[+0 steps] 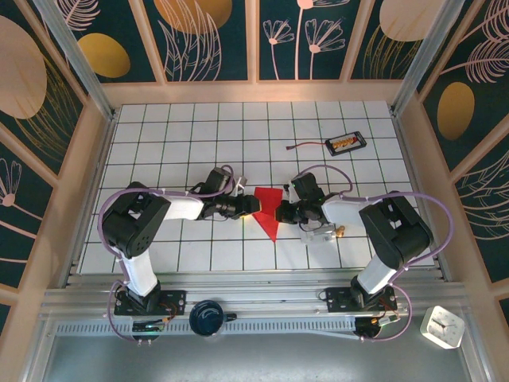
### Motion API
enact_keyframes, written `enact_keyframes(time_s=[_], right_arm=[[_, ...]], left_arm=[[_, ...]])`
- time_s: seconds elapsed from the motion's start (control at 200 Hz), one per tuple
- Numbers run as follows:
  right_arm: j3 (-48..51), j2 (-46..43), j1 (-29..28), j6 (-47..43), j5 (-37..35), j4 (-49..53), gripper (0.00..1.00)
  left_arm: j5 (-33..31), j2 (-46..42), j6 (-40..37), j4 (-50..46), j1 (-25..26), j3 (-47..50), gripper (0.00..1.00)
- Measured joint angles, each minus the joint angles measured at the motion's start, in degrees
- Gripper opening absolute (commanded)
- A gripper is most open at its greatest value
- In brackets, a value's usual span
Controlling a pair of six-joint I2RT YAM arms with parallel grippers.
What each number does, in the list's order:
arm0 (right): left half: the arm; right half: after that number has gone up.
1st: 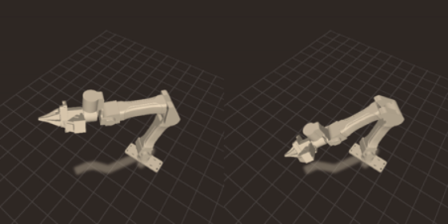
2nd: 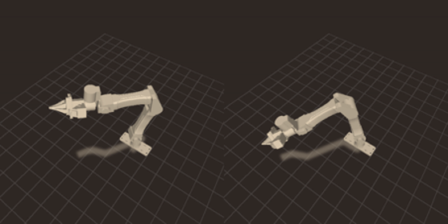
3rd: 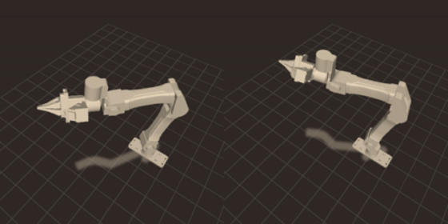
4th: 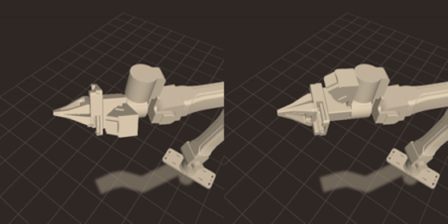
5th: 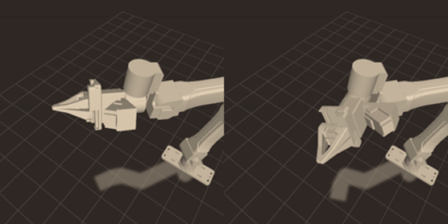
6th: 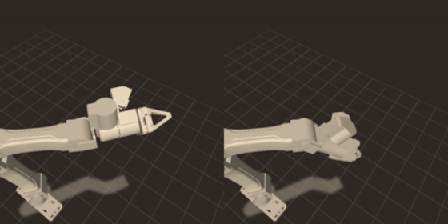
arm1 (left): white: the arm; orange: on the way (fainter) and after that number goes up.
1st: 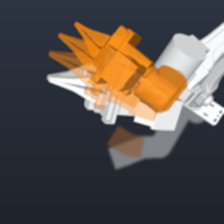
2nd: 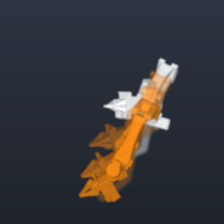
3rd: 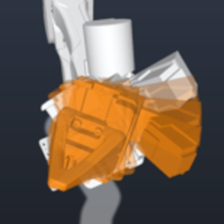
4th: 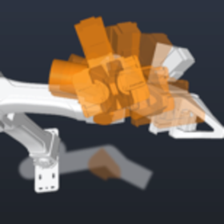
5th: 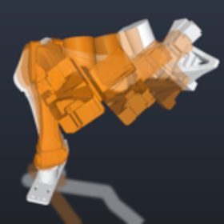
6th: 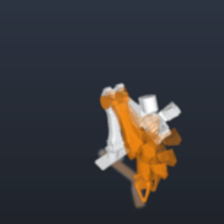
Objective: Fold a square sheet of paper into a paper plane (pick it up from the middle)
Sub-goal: Fourth fold the wing at the center of the table.
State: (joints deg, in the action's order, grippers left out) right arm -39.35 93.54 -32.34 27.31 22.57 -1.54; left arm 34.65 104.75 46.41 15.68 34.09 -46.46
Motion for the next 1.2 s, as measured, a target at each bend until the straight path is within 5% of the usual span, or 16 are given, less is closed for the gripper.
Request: enact_keyframes(time_s=[0.185,0.395,1.201], right_arm=[[0.1,0.0,0.0,0.0,0.0,-0.2,0.00],[0.1,0.0,0.1,0.0,0.0,-0.4,0.00],[0.1,0.0,0.1,-1.1,0.0,-0.4,0.05]], left_arm=[[0.1,-0.1,3.2,4.2,-0.1,1.9,0.48],[2.4,0.1,8.1,9.8,0.1,4.7,0.35],[-0.9,1.4,-2.7,4.6,0.1,1.4,0.01]])
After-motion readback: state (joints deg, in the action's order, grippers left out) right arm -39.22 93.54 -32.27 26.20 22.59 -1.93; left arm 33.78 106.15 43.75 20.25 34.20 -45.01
